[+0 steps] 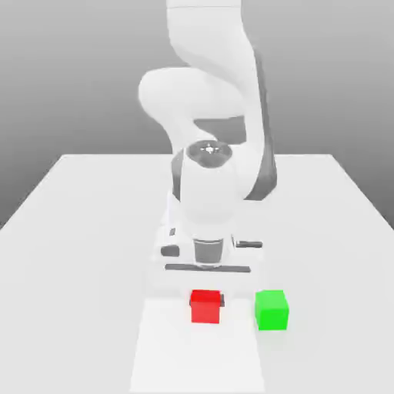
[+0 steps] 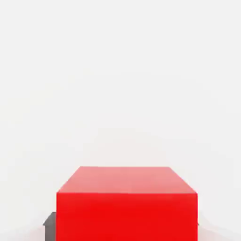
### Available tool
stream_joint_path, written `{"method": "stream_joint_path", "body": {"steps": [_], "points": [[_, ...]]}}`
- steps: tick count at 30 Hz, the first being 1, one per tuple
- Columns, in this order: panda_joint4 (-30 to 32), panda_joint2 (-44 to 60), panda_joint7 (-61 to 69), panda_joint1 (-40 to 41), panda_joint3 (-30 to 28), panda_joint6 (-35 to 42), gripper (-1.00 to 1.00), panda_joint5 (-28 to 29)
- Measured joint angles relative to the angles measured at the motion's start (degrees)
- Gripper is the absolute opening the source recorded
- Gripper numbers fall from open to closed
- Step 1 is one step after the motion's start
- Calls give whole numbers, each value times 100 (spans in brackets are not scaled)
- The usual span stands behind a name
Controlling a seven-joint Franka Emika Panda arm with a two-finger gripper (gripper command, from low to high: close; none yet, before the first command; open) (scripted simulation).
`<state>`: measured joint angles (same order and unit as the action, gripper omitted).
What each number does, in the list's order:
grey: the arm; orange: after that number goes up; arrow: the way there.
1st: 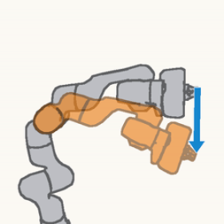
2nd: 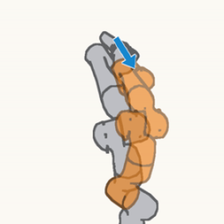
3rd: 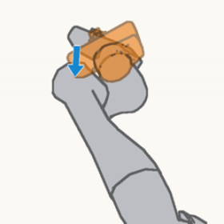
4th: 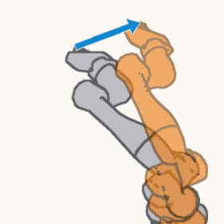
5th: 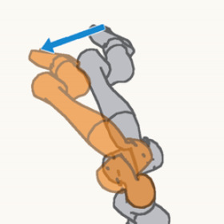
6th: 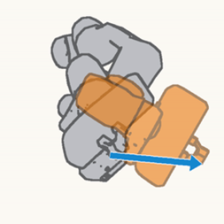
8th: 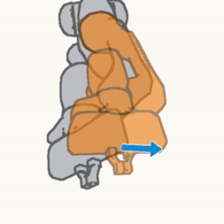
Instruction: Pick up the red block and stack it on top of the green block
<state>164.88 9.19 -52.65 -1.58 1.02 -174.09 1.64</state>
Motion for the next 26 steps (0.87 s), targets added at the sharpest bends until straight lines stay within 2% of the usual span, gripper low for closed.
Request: {"method": "stream_joint_path", "body": {"steps": [7,15,22,23,26], "points": [[166,-1334,208,-86,54,1167,-100,-200],[-224,-1794,1735,-1155,596,2013,-100,-411],[-325,-601,1591,-1240,595,931,-100,26],[-330,-484,1557,-1249,578,821,100,74],[-330,-484,1557,-1249,578,821,100,74]]}}
